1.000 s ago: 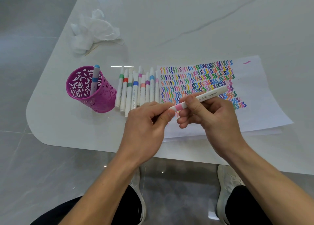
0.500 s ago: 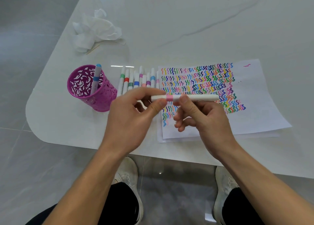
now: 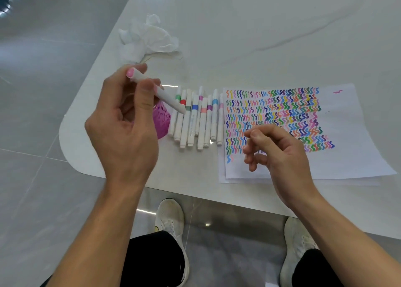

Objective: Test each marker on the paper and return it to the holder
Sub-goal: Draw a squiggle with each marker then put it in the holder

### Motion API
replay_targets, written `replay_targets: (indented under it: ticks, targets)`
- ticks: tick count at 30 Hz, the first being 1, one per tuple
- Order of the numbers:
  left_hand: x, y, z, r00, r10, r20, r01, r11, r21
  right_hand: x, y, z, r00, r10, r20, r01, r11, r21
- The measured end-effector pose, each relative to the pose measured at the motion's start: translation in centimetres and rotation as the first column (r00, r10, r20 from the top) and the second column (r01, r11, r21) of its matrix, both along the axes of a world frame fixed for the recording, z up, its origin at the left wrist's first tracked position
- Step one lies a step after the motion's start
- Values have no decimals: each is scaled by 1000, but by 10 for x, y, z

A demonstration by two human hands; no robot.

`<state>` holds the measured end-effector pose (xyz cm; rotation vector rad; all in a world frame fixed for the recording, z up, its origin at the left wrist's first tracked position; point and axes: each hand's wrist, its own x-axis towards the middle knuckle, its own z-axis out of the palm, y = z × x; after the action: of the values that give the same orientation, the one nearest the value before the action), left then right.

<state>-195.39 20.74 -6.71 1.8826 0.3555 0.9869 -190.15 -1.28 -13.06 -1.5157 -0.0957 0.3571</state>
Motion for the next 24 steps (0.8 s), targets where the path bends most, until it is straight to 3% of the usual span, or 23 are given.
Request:
replay_targets:
  ticks: [10, 13, 19, 24]
  targets:
    - [-4, 18, -4, 987, 113, 119, -143, 945, 294, 1, 2, 0, 998, -21, 66, 26, 997, -71]
    - [-1, 21, -9, 986, 164, 11, -157, 920, 359, 2, 2, 1, 998, -25, 66, 30, 997, -72]
    - [2, 23, -19, 935, 197, -295, -101, 945, 312, 4, 0, 0, 996, -22, 81, 28, 997, -69]
    - [8, 17, -23, 886, 271, -376, -125, 920, 371, 3, -3, 0, 994, -22, 109, 32, 996, -83]
